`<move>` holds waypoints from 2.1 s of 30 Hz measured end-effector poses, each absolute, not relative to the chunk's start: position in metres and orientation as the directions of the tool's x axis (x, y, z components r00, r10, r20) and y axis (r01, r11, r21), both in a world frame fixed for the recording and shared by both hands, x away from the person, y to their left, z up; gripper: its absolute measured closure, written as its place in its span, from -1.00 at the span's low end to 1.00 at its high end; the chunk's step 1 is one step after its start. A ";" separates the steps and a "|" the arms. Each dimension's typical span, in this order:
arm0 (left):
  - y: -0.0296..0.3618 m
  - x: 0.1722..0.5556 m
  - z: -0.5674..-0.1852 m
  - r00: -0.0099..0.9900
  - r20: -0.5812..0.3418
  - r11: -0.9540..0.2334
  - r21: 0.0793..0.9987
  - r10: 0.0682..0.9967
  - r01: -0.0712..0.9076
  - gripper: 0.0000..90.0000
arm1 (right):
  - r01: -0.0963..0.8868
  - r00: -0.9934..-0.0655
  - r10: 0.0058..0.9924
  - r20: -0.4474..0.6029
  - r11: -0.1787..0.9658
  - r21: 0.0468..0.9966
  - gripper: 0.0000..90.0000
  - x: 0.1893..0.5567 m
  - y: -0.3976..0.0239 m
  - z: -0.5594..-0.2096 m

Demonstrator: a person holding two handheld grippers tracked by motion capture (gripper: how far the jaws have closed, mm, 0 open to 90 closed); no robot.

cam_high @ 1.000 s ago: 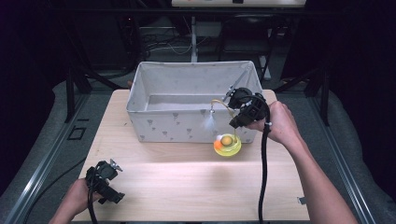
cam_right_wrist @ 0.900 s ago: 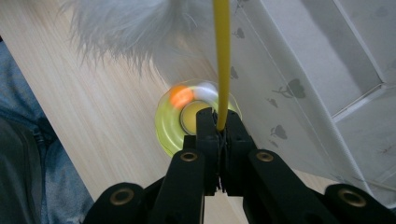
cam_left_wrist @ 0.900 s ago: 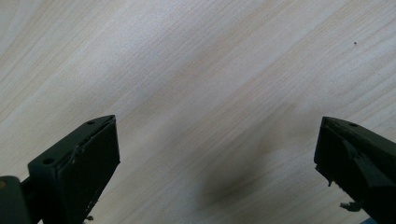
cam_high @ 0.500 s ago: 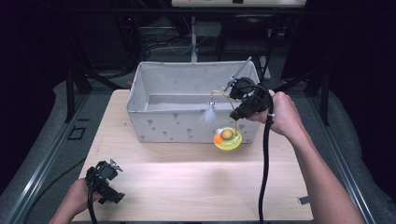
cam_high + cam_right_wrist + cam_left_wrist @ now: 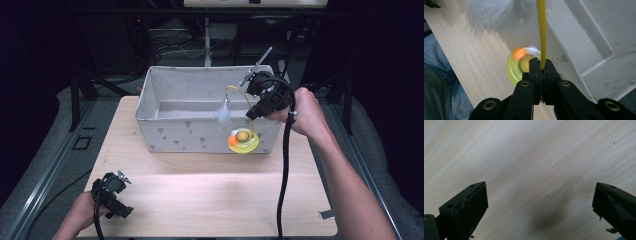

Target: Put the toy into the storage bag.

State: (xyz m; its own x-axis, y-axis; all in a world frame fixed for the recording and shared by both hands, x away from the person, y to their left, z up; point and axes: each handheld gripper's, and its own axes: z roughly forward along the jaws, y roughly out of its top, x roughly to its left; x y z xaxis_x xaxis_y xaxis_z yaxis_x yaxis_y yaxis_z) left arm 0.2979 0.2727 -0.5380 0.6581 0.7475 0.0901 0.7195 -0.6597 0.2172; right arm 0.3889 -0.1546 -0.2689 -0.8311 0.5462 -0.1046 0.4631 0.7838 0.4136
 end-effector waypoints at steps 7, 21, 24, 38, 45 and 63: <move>0.273 0.298 -0.538 0.658 0.085 -0.659 0.214 0.748 0.721 -0.99 | 0.466 -0.827 0.554 -0.097 0.770 0.436 0.96 0.393 -0.159 -0.256; 0.272 0.298 -0.539 0.658 0.085 -0.659 0.209 0.748 0.723 -0.99 | 0.483 -0.798 0.590 -0.121 0.748 0.456 0.96 0.406 -0.165 -0.229; 0.273 0.298 -0.538 0.659 0.086 -0.660 0.213 0.747 0.721 -0.99 | 0.488 -0.792 0.598 -0.125 0.742 0.460 0.96 0.410 -0.165 -0.224; 0.272 0.298 -0.539 0.659 0.086 -0.660 0.208 0.747 0.722 -0.99 | 0.522 -0.751 0.644 -0.146 0.714 0.466 0.96 0.431 -0.169 -0.210; 0.272 0.298 -0.538 0.659 0.086 -0.661 0.207 0.747 0.721 -0.99 | 0.542 -0.727 0.669 -0.154 0.697 0.470 0.96 0.445 -0.170 -0.205; 0.272 0.298 -0.538 0.661 0.089 -0.663 0.210 0.745 0.718 -0.99 | 0.593 -0.668 0.729 -0.148 0.642 0.486 0.96 0.477 -0.171 -0.212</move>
